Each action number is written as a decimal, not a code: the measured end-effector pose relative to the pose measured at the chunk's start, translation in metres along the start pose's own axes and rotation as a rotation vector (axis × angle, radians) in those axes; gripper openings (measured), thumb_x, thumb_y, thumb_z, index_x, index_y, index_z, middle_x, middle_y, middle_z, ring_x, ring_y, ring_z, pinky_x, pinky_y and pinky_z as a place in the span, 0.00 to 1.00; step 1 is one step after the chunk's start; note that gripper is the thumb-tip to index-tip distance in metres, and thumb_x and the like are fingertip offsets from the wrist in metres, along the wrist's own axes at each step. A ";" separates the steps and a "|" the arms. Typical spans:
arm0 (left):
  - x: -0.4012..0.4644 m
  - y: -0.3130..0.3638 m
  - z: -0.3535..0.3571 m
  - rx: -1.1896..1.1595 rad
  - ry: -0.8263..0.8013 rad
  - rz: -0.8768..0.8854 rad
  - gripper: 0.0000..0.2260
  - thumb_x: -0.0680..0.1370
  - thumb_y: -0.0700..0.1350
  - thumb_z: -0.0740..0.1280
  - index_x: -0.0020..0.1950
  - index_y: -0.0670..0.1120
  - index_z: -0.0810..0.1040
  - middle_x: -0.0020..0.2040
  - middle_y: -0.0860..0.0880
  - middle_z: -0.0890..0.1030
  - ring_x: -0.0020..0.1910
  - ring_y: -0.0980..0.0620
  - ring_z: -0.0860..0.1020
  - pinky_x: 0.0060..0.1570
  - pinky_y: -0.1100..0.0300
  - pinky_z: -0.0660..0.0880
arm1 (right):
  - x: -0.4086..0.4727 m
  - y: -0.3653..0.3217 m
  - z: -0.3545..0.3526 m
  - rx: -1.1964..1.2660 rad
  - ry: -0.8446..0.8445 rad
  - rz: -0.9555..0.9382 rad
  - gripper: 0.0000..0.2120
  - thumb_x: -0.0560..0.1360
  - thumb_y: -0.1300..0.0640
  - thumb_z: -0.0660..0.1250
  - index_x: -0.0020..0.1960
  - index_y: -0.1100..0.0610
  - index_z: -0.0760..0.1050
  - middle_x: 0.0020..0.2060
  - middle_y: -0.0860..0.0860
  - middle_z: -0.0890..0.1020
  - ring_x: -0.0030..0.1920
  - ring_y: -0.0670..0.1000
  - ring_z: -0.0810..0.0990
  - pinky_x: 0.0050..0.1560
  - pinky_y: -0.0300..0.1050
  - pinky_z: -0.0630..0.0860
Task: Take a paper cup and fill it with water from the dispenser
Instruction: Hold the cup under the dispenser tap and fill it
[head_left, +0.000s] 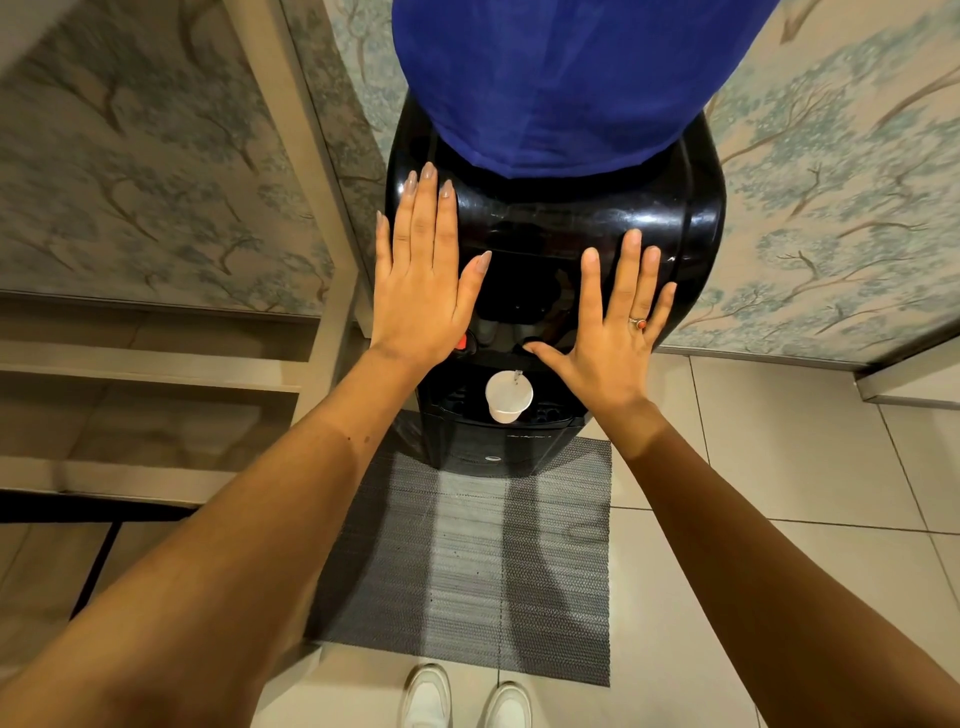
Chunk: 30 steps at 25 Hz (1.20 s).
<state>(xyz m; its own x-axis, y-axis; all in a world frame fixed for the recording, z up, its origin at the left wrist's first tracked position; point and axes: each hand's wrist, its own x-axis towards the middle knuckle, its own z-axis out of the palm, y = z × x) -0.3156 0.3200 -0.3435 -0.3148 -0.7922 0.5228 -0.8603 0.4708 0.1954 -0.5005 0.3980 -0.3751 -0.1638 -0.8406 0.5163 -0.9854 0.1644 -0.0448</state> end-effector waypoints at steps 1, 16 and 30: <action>0.000 0.000 0.000 -0.001 -0.001 -0.001 0.29 0.83 0.57 0.50 0.78 0.39 0.53 0.79 0.39 0.55 0.78 0.42 0.52 0.77 0.42 0.50 | 0.000 0.000 0.000 0.002 -0.001 0.000 0.56 0.60 0.35 0.73 0.76 0.55 0.49 0.73 0.67 0.55 0.73 0.66 0.47 0.71 0.60 0.34; 0.000 0.001 -0.001 -0.003 -0.002 0.001 0.29 0.83 0.57 0.50 0.78 0.39 0.53 0.79 0.39 0.55 0.79 0.42 0.52 0.77 0.42 0.51 | -0.001 -0.001 -0.002 0.035 -0.020 0.006 0.56 0.60 0.35 0.73 0.76 0.54 0.48 0.74 0.66 0.54 0.74 0.66 0.47 0.71 0.59 0.34; 0.001 0.000 0.002 -0.020 0.054 0.007 0.29 0.83 0.57 0.50 0.77 0.39 0.54 0.79 0.39 0.56 0.78 0.42 0.52 0.77 0.42 0.50 | -0.047 -0.009 0.000 0.474 0.084 0.144 0.44 0.68 0.39 0.71 0.74 0.58 0.57 0.74 0.62 0.54 0.75 0.59 0.50 0.73 0.58 0.50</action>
<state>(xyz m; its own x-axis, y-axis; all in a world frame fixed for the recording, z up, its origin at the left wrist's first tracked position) -0.3171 0.3186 -0.3445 -0.2985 -0.7671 0.5678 -0.8499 0.4844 0.2076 -0.4841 0.4362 -0.3991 -0.3146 -0.7792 0.5421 -0.8693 0.0071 -0.4942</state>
